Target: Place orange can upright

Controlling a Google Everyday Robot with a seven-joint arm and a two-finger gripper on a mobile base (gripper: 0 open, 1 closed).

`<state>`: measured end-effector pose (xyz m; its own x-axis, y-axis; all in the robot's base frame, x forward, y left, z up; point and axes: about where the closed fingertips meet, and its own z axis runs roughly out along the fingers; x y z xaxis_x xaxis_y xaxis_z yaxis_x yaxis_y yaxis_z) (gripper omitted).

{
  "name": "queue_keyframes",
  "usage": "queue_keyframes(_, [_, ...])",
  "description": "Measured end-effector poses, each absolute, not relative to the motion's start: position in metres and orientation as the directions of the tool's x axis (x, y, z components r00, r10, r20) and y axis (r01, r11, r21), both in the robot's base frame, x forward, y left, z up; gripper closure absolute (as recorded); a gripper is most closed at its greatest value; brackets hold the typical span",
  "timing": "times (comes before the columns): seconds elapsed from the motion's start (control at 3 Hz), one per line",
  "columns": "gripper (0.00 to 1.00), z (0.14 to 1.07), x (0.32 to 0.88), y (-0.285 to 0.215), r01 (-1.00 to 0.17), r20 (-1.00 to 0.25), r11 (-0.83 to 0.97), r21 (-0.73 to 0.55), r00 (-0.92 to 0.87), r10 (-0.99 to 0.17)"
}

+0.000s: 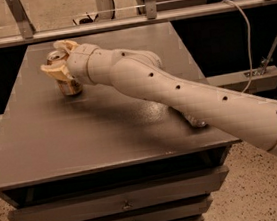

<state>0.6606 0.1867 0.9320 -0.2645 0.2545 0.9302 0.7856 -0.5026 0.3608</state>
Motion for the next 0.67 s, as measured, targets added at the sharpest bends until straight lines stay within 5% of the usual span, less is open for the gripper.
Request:
queue_keyframes(0.33, [0.13, 0.9251, 0.6622, 0.1819, 0.791, 0.934, -0.502, 0.350, -0.253, 0.253])
queue_keyframes(0.67, [0.00, 0.9242, 0.6626, 0.1771, 0.788, 0.937, -0.514, 0.339, -0.237, 0.256])
